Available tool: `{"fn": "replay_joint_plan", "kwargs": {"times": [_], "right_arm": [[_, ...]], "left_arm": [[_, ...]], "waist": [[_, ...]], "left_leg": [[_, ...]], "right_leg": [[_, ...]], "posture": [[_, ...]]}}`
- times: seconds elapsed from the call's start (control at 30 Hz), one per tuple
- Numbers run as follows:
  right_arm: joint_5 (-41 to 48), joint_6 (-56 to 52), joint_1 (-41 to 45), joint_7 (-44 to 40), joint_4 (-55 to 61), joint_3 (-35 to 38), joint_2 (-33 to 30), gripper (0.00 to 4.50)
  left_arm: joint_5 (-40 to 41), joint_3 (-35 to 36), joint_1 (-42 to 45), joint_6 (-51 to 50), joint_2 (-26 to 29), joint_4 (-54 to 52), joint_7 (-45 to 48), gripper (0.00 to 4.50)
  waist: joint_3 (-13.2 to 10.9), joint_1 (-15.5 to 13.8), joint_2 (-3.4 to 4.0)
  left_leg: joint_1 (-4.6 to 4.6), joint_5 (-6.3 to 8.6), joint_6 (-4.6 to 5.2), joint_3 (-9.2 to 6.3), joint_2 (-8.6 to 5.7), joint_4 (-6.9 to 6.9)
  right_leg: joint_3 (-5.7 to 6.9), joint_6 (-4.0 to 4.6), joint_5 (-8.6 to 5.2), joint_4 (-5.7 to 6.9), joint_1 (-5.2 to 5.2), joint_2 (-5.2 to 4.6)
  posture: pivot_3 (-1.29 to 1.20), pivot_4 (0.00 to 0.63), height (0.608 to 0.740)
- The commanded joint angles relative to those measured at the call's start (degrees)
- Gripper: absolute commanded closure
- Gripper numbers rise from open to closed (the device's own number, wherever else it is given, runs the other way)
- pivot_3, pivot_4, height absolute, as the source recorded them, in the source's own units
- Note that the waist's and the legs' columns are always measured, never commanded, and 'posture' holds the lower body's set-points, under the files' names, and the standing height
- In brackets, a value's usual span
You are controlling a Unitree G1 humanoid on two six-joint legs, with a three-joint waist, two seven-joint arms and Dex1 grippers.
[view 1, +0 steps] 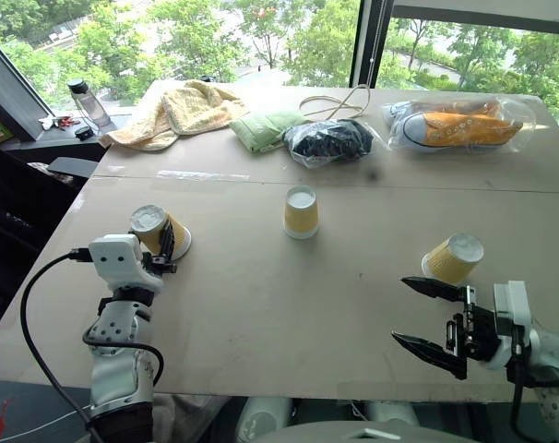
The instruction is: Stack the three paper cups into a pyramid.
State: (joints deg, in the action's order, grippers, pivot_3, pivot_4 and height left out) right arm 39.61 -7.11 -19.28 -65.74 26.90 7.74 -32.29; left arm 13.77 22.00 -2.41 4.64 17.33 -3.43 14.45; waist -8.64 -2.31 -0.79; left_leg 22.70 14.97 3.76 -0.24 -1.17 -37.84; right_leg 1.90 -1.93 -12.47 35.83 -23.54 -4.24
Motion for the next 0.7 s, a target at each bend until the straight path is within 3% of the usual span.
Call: {"fn": "replay_joint_plan", "kwargs": {"times": [0.03, 0.47, 0.7], "right_arm": [[0.67, 1.10, 0.07, 0.43, 2.02, 0.51, 0.24, 0.00], [0.47, 2.42, -0.94, 2.03, 2.25, 1.33, 0.51, 0.00], [0.04, 3.09, -0.59, 3.20, 1.92, 1.85, 0.80, 0.00]], "left_arm": [[0.39, -0.44, 0.76, 0.78, 1.82, -2.20, 1.75, 2.55], [11.14, -18.67, 5.92, -1.90, 9.21, -6.46, 34.66, 2.55], [8.65, -30.90, 17.84, -3.31, 4.17, 1.87, 44.10, 2.55]], "waist": [[0.00, -0.01, -0.01], [0.07, 0.13, 0.12], [0.07, -0.10, 0.13]], "left_leg": [[0.00, 0.00, 0.00, 0.00, 0.00, 0.00], [0.00, 0.00, 0.00, 0.01, -0.01, -0.01], [0.03, -0.01, 0.01, 0.00, -0.04, -0.24]], "right_leg": [[0.00, 0.01, -0.01, 0.00, 0.00, 0.00], [-0.01, 0.06, -0.03, 0.02, -0.01, -0.01], [0.03, 0.04, -0.02, 0.05, 0.08, 0.09]], "posture": [[0.00, 0.150, 0.740], [0.00, 0.150, 0.740], [0.00, 0.150, 0.740]]}}
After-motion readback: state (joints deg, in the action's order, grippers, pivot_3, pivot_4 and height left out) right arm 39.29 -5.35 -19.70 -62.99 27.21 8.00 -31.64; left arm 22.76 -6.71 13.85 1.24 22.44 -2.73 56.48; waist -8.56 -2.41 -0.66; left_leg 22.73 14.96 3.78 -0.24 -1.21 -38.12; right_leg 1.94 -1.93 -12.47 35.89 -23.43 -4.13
